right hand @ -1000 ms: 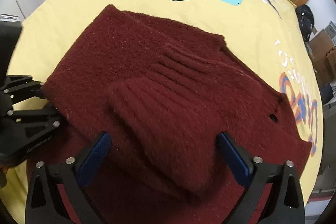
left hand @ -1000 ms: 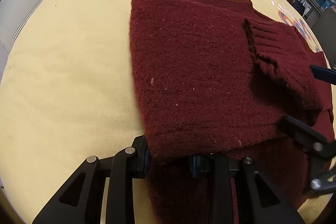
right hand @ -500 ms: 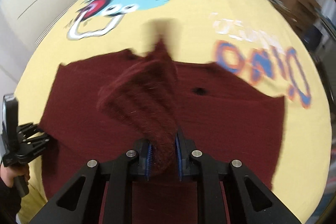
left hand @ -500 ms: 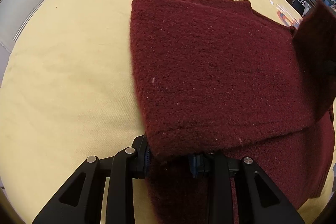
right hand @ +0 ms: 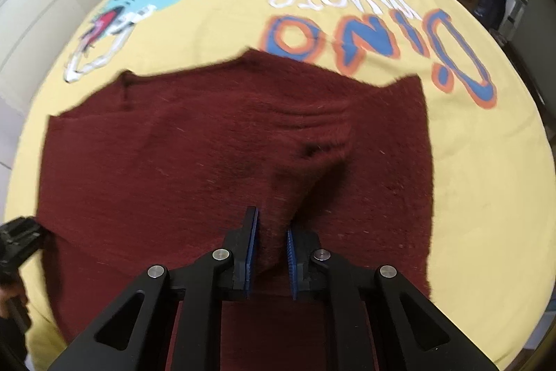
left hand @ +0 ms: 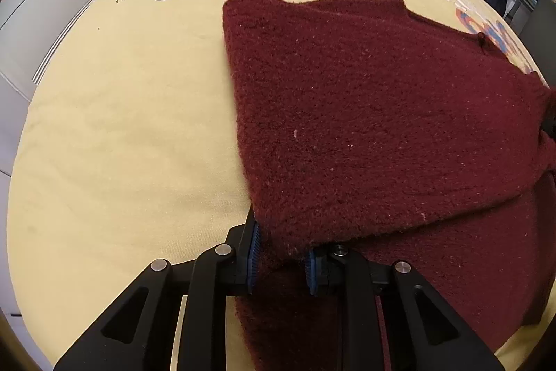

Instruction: Fold small clothes

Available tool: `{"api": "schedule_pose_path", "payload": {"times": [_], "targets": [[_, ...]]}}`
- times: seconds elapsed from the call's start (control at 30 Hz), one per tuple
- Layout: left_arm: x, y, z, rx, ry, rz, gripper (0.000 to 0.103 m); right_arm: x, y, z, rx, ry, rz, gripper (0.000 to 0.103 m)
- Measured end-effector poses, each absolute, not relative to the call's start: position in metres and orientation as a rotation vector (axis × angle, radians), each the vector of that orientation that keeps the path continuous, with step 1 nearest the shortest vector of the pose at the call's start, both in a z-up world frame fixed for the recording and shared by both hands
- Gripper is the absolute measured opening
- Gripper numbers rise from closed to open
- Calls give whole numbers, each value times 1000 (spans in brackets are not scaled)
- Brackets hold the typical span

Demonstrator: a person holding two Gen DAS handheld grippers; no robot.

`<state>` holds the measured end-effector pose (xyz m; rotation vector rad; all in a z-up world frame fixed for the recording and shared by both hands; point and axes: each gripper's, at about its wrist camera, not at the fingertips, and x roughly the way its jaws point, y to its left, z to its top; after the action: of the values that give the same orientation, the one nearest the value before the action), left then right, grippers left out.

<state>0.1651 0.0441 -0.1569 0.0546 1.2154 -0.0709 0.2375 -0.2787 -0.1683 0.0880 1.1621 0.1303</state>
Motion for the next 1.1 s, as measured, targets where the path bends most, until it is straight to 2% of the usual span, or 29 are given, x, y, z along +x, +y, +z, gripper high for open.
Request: {"api": "schedule_pose_path", "payload": {"times": [0.3, 0.4, 0.5, 0.53, 0.57, 0.63, 0.73, 0.8, 0.87, 1.1], "targets": [[172, 31, -155, 48, 1226, -51, 20, 228, -297, -188, 147, 1174, 100, 15], [166, 35, -151, 37, 1245, -32, 26, 221, -292, -184, 109, 1160, 107, 23], [168, 40, -148, 20, 1264, 11, 43, 212, -289, -176, 78, 1138, 91, 40], [168, 42, -146, 23, 1261, 24, 54, 208, -289, -173, 78, 1133, 94, 54], [167, 43, -145, 25, 1261, 32, 70, 206, -288, -170, 73, 1128, 98, 66], [163, 46, -143, 28, 1263, 37, 90, 200, -286, -162, 48, 1102, 106, 70], [154, 48, -137, 55, 1250, 65, 92, 190, -282, -151, 14, 1076, 106, 79], [149, 52, -132, 60, 1243, 89, 94, 185, -281, -145, 7, 1063, 108, 79], [144, 56, -124, 48, 1227, 103, 101, 180, -281, -140, 6, 1056, 111, 81], [138, 39, -78, -46, 1129, 52, 102, 173, -275, -126, -6, 1032, 126, 87]]}}
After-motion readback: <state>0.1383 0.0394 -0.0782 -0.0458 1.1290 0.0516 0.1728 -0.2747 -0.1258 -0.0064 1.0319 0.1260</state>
